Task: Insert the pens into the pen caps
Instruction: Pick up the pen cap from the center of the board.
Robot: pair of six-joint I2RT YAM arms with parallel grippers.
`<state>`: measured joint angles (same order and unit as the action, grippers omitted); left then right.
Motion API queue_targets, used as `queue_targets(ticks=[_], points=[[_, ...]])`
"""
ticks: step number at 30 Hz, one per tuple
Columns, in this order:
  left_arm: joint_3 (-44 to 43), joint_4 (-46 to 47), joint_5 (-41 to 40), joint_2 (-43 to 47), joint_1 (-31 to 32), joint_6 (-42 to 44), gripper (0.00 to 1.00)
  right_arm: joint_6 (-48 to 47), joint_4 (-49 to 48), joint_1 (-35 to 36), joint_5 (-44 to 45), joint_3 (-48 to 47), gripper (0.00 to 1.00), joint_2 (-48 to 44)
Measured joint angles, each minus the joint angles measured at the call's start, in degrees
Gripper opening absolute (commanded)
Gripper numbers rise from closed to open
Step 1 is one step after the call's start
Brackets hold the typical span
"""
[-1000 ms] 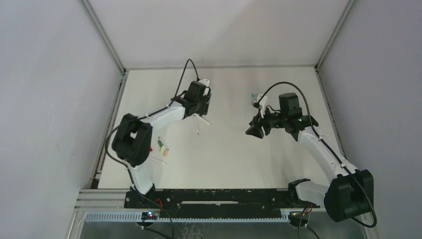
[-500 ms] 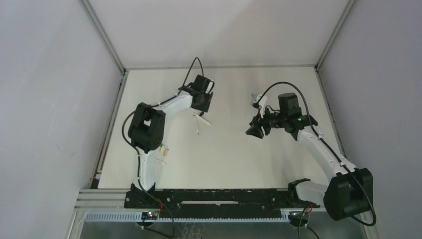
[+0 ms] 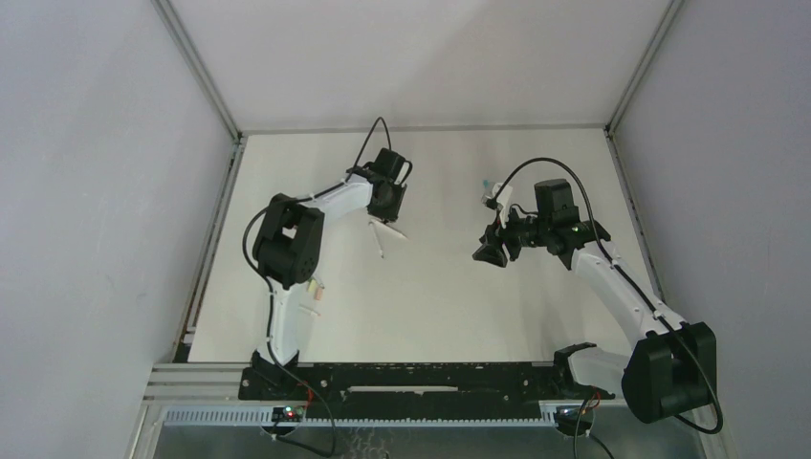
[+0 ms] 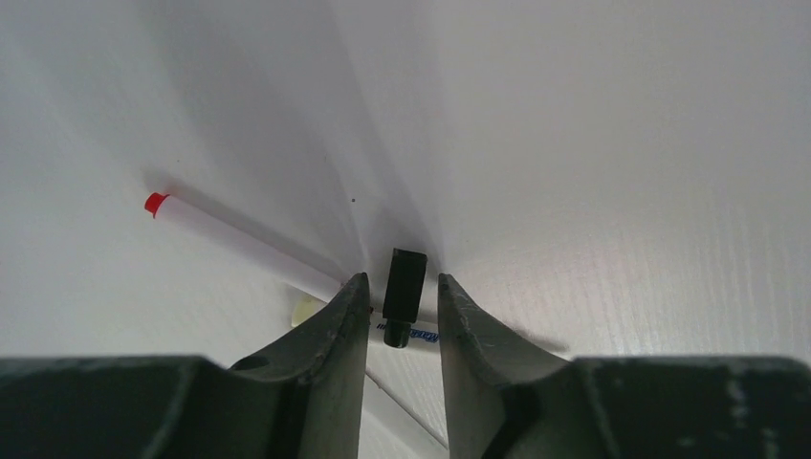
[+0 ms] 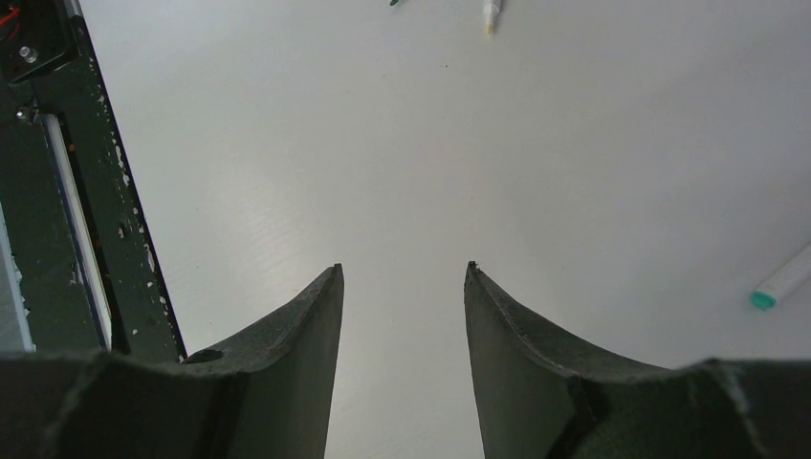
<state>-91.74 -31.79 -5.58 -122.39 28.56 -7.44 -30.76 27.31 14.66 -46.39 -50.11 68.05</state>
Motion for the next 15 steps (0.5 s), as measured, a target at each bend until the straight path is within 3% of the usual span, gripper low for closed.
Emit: queue_targets(ticks=[8, 15], points=[[-0.11, -0.52, 0.46, -0.48, -0.09, 0.0, 0.13, -0.02, 0.15, -0.02, -0.07, 0.0, 0.56, 0.0], [-0.11, -0.48, 0.76, -0.42, -0.11, 0.17, 0.03, -0.02, 0.17, -0.22, -0.26, 0.0, 0.56, 0.0]])
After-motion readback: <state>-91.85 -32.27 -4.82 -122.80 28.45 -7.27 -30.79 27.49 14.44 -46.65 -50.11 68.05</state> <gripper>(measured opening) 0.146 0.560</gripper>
